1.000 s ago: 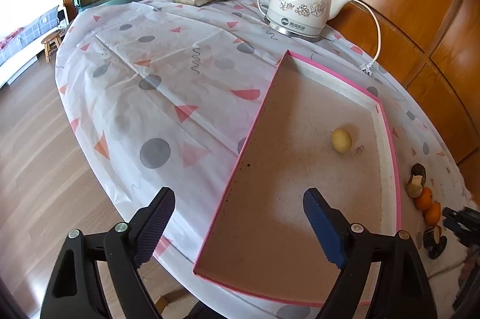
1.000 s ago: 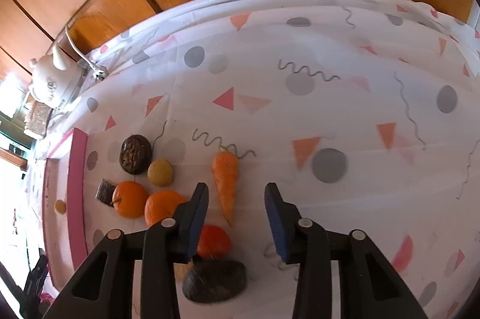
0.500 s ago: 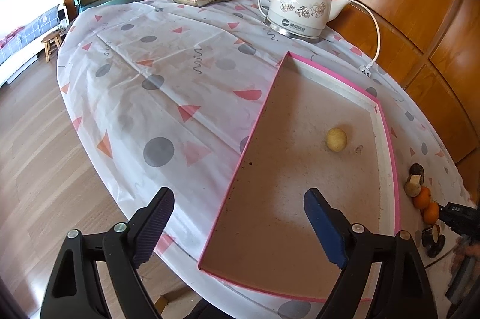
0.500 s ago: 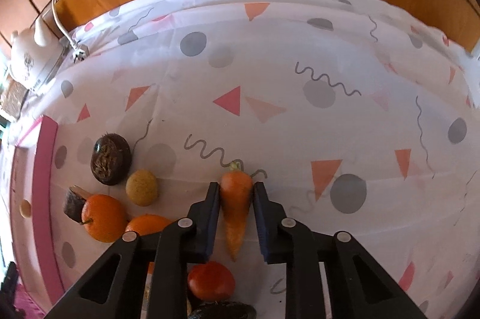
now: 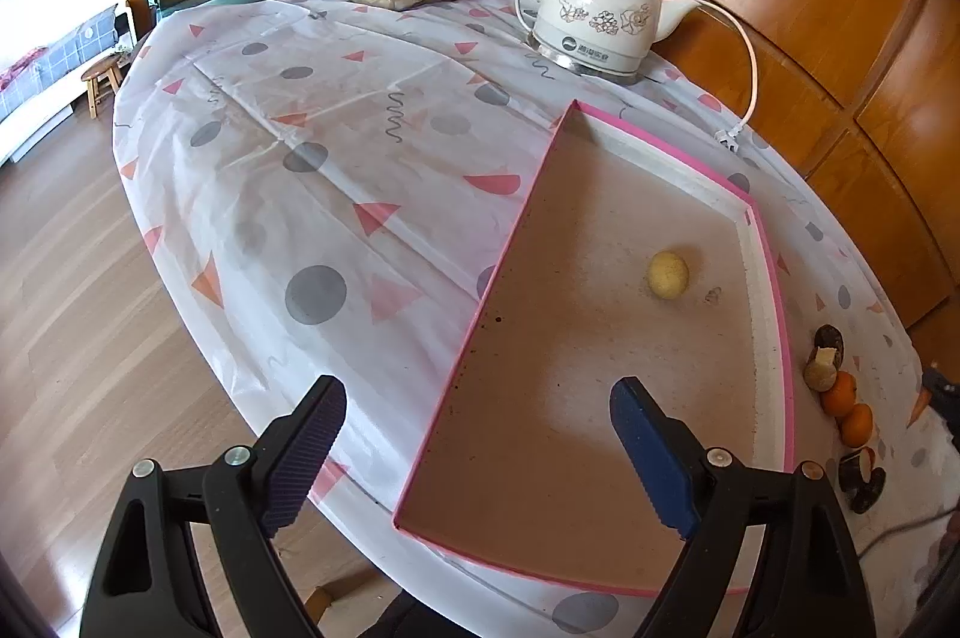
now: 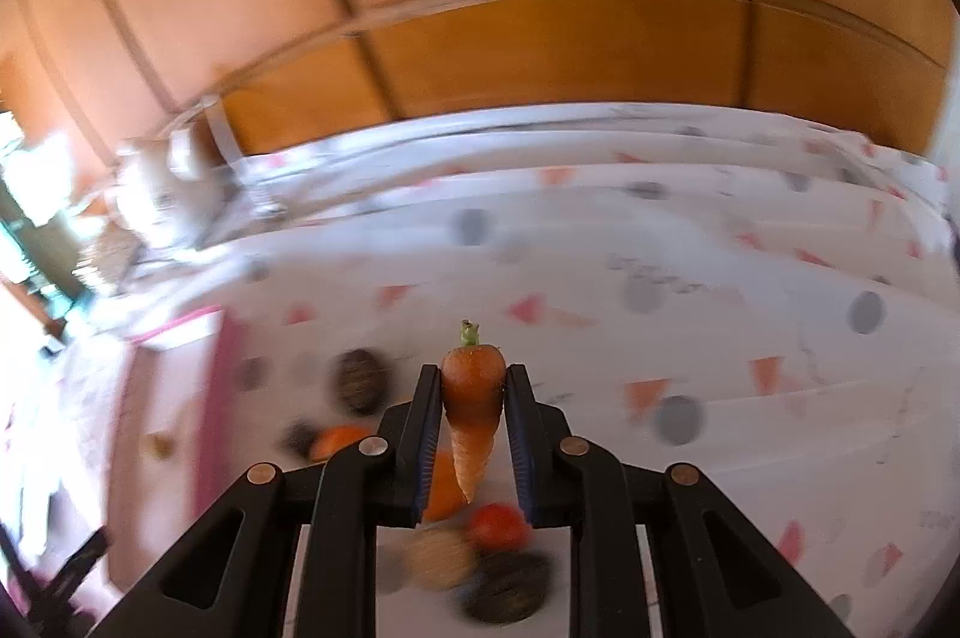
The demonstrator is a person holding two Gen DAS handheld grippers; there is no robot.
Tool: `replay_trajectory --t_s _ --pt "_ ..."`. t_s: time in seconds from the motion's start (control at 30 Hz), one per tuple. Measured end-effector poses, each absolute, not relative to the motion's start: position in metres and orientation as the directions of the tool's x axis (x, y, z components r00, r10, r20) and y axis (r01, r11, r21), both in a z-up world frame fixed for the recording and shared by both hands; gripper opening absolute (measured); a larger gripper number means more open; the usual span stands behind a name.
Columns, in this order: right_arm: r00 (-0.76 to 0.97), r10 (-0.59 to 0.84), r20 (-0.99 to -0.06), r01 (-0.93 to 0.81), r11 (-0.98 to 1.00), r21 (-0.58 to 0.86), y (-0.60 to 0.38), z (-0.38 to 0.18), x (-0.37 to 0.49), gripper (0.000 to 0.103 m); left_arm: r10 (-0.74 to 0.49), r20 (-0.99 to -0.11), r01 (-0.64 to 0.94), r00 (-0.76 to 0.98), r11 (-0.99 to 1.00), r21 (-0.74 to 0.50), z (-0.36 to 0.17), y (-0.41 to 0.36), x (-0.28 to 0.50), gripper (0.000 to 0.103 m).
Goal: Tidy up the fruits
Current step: 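Carry the carrot into the pink tray and release it beside the potato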
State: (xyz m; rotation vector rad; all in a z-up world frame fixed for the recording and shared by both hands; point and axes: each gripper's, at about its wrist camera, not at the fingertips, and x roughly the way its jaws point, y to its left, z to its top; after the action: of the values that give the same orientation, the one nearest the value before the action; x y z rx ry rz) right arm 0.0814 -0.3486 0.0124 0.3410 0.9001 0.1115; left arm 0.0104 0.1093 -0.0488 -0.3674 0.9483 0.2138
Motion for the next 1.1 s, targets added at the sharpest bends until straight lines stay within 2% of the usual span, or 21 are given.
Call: replay_trajectory --t_s 0.17,0.4,0.8,0.9,1.1 --pt "0.54 0.433 -0.722 -0.124 0.889 0.441 -0.295 0.014 0.072 0.021 0.012 -0.816 -0.338 0.578 0.914 -0.226 -0.046 0.11 0.008 0.09" --pt "0.402 0.566 -0.72 -0.258 0.824 0.504 -0.214 -0.005 0.065 0.021 0.011 -0.812 -0.347 0.584 0.907 -0.238 -0.044 0.114 0.005 0.091" --pt "0.298 0.557 -0.775 -0.309 0.824 0.474 -0.134 -0.021 0.074 0.022 -0.004 -0.818 -0.346 0.575 0.905 -0.247 -0.05 0.117 0.004 0.091" --pt "0.302 0.531 -0.791 -0.305 0.84 0.448 -0.127 -0.027 0.076 0.03 -0.004 -0.818 -0.347 0.576 0.904 -0.248 -0.05 0.117 0.004 0.091" --pt "0.33 0.511 -0.794 -0.326 0.851 0.412 -0.136 -0.025 0.065 0.032 -0.014 -0.818 -0.336 0.576 0.907 -0.252 -0.051 0.116 0.005 0.091"
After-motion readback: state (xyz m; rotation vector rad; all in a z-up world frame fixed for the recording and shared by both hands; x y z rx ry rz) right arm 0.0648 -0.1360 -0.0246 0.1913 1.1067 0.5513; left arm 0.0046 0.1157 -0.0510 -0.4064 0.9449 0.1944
